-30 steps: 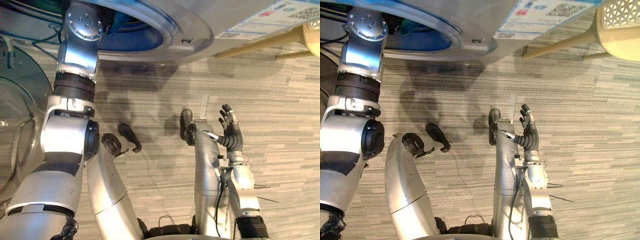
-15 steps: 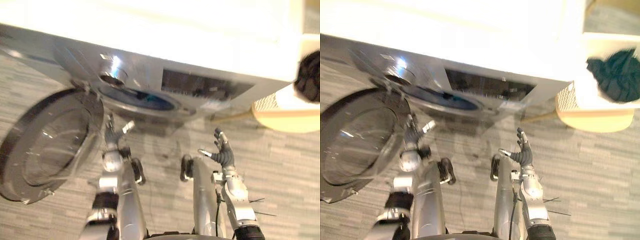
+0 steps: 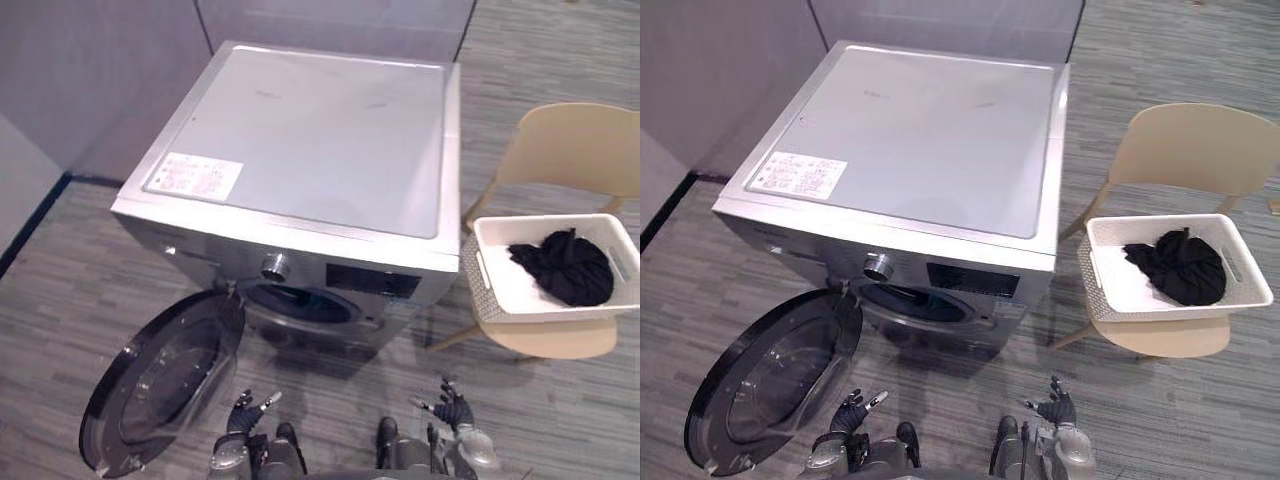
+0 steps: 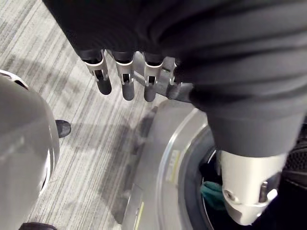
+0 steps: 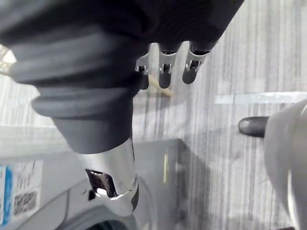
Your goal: Pick up the laundry basket with both hands and put the clothes into the washing machine.
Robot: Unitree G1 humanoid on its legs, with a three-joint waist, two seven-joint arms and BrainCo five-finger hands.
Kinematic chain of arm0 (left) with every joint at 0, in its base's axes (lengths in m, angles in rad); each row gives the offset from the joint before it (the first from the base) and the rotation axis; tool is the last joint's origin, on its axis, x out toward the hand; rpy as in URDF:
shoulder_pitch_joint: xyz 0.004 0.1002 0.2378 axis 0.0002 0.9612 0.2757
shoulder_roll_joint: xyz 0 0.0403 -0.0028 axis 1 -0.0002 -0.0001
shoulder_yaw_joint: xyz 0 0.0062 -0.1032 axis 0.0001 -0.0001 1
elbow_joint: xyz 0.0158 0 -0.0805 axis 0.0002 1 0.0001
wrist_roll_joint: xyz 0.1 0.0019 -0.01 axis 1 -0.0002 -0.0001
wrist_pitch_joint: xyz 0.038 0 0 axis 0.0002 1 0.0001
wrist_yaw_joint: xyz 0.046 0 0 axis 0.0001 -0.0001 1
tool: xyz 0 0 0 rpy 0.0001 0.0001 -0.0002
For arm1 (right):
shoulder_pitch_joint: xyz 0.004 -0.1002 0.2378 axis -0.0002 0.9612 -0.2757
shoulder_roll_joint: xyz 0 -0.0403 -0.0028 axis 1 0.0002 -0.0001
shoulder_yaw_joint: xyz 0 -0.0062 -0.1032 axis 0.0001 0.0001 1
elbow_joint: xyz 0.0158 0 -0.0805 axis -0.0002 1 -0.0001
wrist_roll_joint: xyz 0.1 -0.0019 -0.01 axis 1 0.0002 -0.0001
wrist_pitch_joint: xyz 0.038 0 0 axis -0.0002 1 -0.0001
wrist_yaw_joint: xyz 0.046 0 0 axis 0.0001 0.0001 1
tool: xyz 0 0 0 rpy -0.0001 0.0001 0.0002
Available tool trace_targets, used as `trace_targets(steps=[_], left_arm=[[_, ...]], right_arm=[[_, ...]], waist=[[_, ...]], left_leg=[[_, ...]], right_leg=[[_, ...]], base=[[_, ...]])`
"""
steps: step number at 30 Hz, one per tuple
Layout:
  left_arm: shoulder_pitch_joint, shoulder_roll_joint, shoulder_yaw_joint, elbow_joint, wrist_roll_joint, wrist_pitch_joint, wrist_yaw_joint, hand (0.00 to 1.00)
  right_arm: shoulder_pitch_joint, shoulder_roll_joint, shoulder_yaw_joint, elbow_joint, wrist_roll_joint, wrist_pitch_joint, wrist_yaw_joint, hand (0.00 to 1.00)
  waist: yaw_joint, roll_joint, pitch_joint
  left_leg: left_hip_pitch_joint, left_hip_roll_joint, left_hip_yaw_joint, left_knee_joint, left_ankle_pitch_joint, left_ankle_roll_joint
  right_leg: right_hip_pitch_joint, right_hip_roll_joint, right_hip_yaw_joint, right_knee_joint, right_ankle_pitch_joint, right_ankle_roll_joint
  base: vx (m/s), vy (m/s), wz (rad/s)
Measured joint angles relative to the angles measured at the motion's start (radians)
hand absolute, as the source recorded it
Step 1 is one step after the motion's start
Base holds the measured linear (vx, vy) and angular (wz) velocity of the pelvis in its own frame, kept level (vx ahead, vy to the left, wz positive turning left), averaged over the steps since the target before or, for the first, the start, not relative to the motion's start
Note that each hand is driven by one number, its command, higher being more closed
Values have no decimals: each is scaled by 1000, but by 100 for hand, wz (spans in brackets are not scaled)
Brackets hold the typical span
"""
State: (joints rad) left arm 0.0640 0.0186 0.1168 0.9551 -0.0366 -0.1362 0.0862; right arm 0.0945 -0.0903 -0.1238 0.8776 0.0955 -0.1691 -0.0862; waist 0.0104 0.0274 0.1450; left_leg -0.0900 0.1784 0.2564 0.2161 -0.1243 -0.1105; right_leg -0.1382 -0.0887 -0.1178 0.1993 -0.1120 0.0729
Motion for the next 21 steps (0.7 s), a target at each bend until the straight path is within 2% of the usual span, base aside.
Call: trace_targets(steps=[3,6,7,9,10,11,12,13,14,15,16,17,18,19,20,21], left_arm=[[-8,-2,-20,14,0,-3,-1,0],[-29,9,-33,36,-1,-3,-1,0],[-44,22,-37,37,-1,-3,-1,0],[-54,44,-35,36,-2,-4,1,0],[-62,63,-33,36,-2,-3,1,0],[-72,70,-26,37,-2,-2,2,0],[-87,74,-25,36,-4,-2,4,0],[-92,81,-24,36,-8,-3,5,0],[-97,102,-14,36,-13,-2,4,0],[-90,116,-7,36,-13,-3,4,0],[-86,119,0,36,-13,-3,4,0],[-83,122,2,36,-14,-3,3,0],[-80,127,2,36,-14,-3,3,0],[-77,127,2,36,-14,-2,3,0],[-73,122,2,37,-13,0,1,0],[-70,109,2,36,-13,-1,1,0]], right_arm=[[-13,-12,-20,26,48,0,2,0],[-25,-8,-38,41,89,-1,3,0],[-32,-5,-41,41,103,-1,3,0],[-54,-6,-41,41,122,0,2,0],[-68,-2,-40,40,130,1,2,0],[-71,-4,-41,40,130,1,1,0],[-82,-5,-38,43,131,2,-1,0],[-88,-4,-33,48,131,3,-1,0],[-86,-2,-30,49,131,4,0,0],[-85,-3,-23,52,131,4,-1,0],[-89,-5,-22,52,131,4,-1,0],[-113,-11,-15,62,129,4,0,0],[-128,-7,-9,63,127,4,2,0],[-130,-8,3,66,127,4,2,0],[-143,-10,24,71,125,4,2,0],[-148,-12,36,72,121,6,3,0]], waist=[[-5,5,-13],[-18,-2,-14],[-24,-9,-11],[-22,-16,-6],[-29,-31,5],[-39,-30,9],[-35,-10,20],[-34,-2,25],[-41,-5,25],[-43,-15,20],[-44,-15,19],[-43,-3,24],[-41,-17,15],[-39,-15,17],[-39,2,27],[-39,15,33]], left_leg=[[41,-13,-4,-55,10,2],[53,-26,26,-72,8,3],[46,-32,57,-60,-9,12],[25,-30,89,-7,-82,21],[23,-28,155,26,-108,29],[29,-13,217,32,-127,38],[40,29,293,35,-129,44],[52,49,338,38,-128,40],[98,71,419,35,-120,26],[134,72,491,36,-121,19],[147,77,527,37,-126,11],[179,95,607,46,-129,6],[199,95,642,48,-133,-5],[211,100,660,57,-136,-19],[229,141,669,141,-150,-45],[220,204,647,278,-149,-45]], right_leg=[[9,12,73,-88,70,7],[-14,20,169,-153,138,15],[-47,26,234,-166,166,22],[-113,55,350,-174,192,34],[-132,59,391,-198,199,16],[-133,51,334,-233,186,-49],[-149,46,190,-220,170,-99],[-171,41,77,-172,173,-112],[-179,14,-175,-65,142,-158],[-161,-16,-356,-3,94,-200],[-146,-34,-431,11,73,-206],[-142,-64,-576,49,37,-225],[-137,-76,-626,70,40,-200],[-144,-68,-622,75,51,-181],[-158,-33,-559,96,43,-176],[-160,0,-505,116,23,-176]], base=[[-27,37,-70],[-94,52,-101],[-152,38,-152],[-173,36,-194],[-178,30,-191],[-215,20,-203],[-157,7,-169],[-21,-14,-193],[79,-27,-191],[110,-47,-187],[84,-86,-198],[102,-126,-203],[119,-149,-208],[231,-223,-199],[295,-238,-185],[256,-197,-176]])
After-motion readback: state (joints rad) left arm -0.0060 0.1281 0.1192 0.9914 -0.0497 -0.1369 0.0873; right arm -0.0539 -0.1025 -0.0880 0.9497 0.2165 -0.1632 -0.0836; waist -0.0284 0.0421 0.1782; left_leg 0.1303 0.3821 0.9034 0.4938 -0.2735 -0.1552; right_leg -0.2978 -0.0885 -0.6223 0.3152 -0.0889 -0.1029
